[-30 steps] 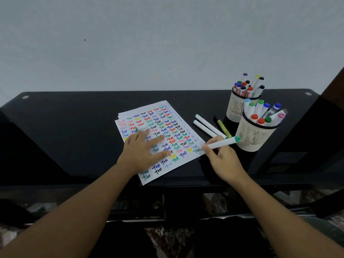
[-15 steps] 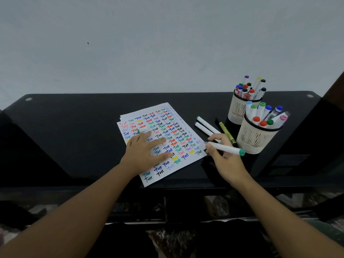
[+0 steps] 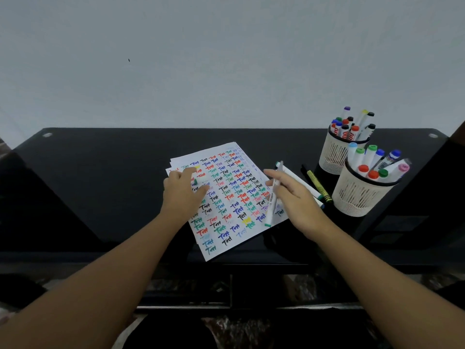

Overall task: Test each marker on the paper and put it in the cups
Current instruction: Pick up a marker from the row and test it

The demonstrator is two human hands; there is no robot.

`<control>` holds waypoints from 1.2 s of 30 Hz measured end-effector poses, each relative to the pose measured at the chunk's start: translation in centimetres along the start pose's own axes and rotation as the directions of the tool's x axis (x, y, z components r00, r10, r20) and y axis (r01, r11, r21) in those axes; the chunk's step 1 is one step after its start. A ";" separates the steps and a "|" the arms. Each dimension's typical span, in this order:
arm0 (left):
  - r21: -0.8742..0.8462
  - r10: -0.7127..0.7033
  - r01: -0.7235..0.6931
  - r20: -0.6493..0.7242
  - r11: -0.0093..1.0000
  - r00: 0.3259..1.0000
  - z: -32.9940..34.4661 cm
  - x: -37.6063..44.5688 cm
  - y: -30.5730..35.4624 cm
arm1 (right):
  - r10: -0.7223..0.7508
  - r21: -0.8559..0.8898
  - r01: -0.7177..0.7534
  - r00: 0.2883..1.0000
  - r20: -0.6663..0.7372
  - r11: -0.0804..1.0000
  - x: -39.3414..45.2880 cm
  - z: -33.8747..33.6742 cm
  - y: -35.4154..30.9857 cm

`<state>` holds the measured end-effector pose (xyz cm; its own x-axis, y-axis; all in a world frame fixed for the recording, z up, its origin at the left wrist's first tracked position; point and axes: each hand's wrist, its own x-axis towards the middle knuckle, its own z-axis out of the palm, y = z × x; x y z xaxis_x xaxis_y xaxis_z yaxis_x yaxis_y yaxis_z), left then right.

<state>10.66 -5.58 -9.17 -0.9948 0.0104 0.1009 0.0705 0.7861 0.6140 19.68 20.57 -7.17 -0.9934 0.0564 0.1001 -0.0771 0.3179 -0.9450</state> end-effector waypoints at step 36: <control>-0.051 0.486 -0.496 -0.143 0.867 0.862 1.8 -1.5 -0.4 | -0.227 -0.724 0.416 0.909 0.350 0.551 5.9 3.3 -1.2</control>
<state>11.99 -4.79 -10.97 -0.8133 0.3025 0.4970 0.5587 0.6445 0.5220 13.62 17.36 -6.45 -0.9152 -0.3519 0.1966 -0.3942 0.8834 -0.2535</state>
